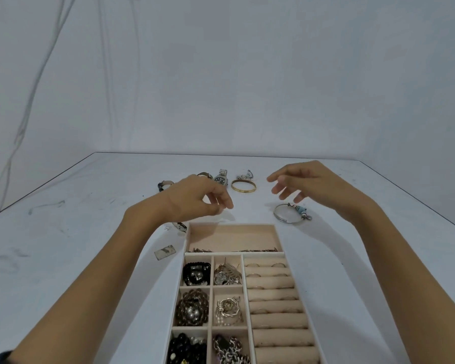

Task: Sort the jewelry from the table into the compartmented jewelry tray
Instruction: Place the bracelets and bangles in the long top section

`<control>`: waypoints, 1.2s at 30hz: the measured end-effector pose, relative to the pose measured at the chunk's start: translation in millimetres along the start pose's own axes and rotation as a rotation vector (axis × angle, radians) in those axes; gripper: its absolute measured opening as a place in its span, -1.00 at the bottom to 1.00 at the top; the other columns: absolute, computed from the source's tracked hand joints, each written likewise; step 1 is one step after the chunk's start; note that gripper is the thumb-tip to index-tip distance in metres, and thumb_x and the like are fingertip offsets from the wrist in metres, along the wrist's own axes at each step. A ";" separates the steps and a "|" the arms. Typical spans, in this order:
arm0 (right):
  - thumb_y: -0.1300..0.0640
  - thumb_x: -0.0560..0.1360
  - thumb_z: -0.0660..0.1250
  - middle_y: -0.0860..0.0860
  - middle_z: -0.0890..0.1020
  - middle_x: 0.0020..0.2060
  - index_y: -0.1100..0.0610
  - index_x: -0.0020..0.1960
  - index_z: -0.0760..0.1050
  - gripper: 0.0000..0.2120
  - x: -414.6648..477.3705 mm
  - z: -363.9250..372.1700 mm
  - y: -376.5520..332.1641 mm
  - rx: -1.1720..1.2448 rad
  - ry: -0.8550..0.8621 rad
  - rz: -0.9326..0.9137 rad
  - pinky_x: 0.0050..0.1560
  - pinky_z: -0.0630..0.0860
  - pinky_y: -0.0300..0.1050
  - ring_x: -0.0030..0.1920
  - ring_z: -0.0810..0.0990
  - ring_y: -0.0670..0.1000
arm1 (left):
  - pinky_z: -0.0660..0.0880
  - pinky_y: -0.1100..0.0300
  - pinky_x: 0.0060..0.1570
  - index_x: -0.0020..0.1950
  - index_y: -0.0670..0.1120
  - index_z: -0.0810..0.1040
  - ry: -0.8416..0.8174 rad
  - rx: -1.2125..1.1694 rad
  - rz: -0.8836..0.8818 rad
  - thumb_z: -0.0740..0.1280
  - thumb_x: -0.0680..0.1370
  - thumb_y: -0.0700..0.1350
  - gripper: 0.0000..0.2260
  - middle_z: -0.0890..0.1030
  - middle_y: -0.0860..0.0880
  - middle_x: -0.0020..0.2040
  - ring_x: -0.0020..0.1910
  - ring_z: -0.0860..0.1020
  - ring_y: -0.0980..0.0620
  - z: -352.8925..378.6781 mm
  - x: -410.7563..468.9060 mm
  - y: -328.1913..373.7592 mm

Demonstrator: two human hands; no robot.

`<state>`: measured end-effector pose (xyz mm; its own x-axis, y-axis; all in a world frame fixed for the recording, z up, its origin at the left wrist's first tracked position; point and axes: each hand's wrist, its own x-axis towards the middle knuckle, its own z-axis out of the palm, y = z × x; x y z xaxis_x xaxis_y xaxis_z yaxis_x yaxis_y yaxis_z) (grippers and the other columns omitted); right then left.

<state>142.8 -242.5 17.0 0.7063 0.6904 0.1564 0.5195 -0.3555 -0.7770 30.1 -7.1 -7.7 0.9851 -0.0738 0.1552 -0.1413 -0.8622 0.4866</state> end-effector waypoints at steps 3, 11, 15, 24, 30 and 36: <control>0.16 0.57 0.25 0.02 0.67 -0.07 0.06 0.04 0.63 -0.82 5.4 -0.8 13.5 -0.017 0.117 0.081 -0.12 0.47 -0.19 -0.07 0.60 -0.02 | 0.49 0.24 0.04 0.04 0.05 0.63 -0.024 0.028 -0.025 0.36 0.53 -0.15 -0.85 0.64 0.15 -0.01 0.00 0.57 0.19 6.1 2.8 -8.5; -0.14 0.44 0.41 -0.01 0.42 0.30 -0.05 0.38 0.38 -0.44 13.0 12.2 43.4 -0.453 -0.008 0.244 0.27 0.33 -0.06 0.29 0.39 0.01 | 0.43 0.44 -0.10 -0.01 -0.02 0.69 -0.093 -0.095 0.002 0.41 0.51 -0.05 -0.90 0.68 0.15 -0.12 -0.14 0.57 0.26 18.8 6.7 -14.5; -0.22 0.39 0.41 0.03 0.34 0.43 -0.05 0.50 0.19 -0.22 14.2 20.1 50.9 -0.520 -0.040 0.293 0.38 0.29 0.08 0.43 0.30 0.08 | 0.48 0.37 -0.08 -0.02 -0.01 0.68 -0.090 -0.147 0.001 0.37 0.53 0.04 -0.83 0.69 0.08 -0.10 -0.08 0.59 0.16 26.8 11.2 -14.4; -0.02 0.43 0.42 0.01 0.45 0.32 0.06 0.45 0.32 -0.37 16.2 26.4 48.4 -0.520 0.007 0.194 0.23 0.37 -0.11 0.32 0.41 0.02 | 0.43 0.13 0.04 0.20 0.06 0.50 0.018 0.177 -0.136 0.29 0.57 -0.05 -0.79 0.50 0.11 0.12 0.10 0.50 0.02 38.8 76.5 -26.0; 0.08 0.34 0.44 0.15 0.57 0.17 0.22 0.28 0.47 -0.46 16.0 30.9 48.6 -0.512 0.119 0.207 0.11 0.53 0.02 0.17 0.55 0.17 | 0.35 0.07 -0.04 0.33 0.01 0.45 0.033 0.549 -0.218 0.15 0.59 -0.22 -0.66 0.47 -0.01 0.31 0.27 0.45 -0.09 46.2 106.1 -10.2; -0.05 0.32 0.49 0.01 0.57 0.05 0.06 0.27 0.50 -0.45 17.4 24.9 42.8 -0.352 0.104 0.229 -0.08 0.42 -0.17 0.02 0.54 0.00 | 0.38 0.13 -0.04 0.13 0.01 0.58 0.112 0.551 -0.235 0.24 0.58 -0.15 -0.80 0.53 -0.06 0.18 0.14 0.51 -0.11 47.1 104.4 -10.9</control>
<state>165.4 -230.1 -28.7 0.8578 0.5079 0.0783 0.4631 -0.6978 -0.5465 139.1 -29.0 -37.3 0.9632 0.1773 0.2020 0.1797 -0.9837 0.0064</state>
